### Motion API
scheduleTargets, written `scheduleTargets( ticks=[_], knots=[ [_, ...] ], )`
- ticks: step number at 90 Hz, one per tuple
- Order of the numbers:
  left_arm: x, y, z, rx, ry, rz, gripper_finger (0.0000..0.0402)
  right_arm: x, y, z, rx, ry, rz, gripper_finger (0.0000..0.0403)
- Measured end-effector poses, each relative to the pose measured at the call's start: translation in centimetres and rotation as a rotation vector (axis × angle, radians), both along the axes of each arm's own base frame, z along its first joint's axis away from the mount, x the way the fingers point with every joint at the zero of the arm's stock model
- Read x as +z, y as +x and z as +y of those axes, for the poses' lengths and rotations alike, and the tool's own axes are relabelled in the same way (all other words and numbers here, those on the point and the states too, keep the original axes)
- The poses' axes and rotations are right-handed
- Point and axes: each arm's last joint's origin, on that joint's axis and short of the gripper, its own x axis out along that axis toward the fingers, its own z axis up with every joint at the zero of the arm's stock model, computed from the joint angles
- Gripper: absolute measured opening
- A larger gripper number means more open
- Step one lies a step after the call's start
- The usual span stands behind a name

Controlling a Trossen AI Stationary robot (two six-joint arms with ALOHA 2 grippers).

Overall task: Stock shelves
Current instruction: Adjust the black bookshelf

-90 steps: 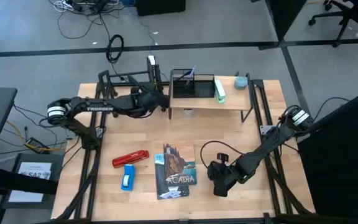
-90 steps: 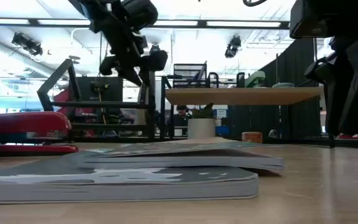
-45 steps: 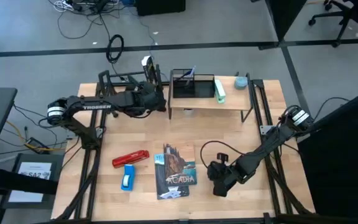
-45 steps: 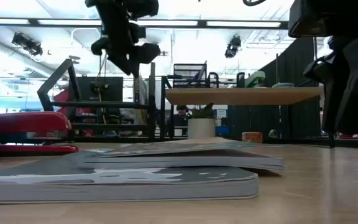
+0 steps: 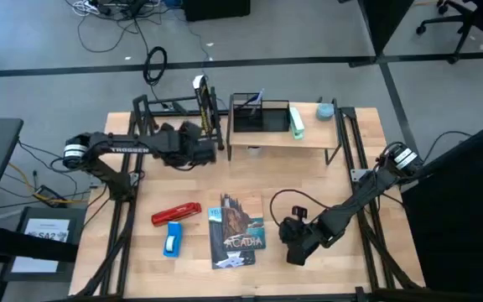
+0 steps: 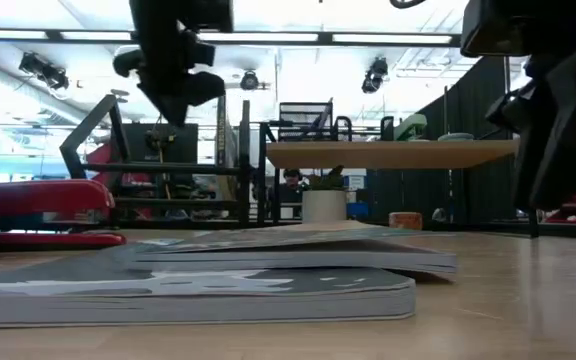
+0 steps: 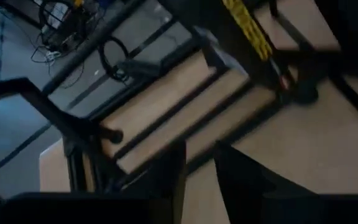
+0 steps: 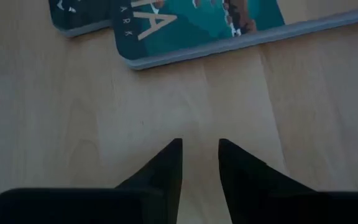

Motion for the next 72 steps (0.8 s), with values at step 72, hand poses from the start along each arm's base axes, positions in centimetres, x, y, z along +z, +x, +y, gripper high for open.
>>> scheduleTargets(
  ticks=[72],
  knots=[
    [-8.2, -4.5, 1.0, 0.129, -0.14, 0.264, 0.0, 0.3, 1.1, -0.4, -0.011, 0.046, -0.053, 0.0075]
  ],
)
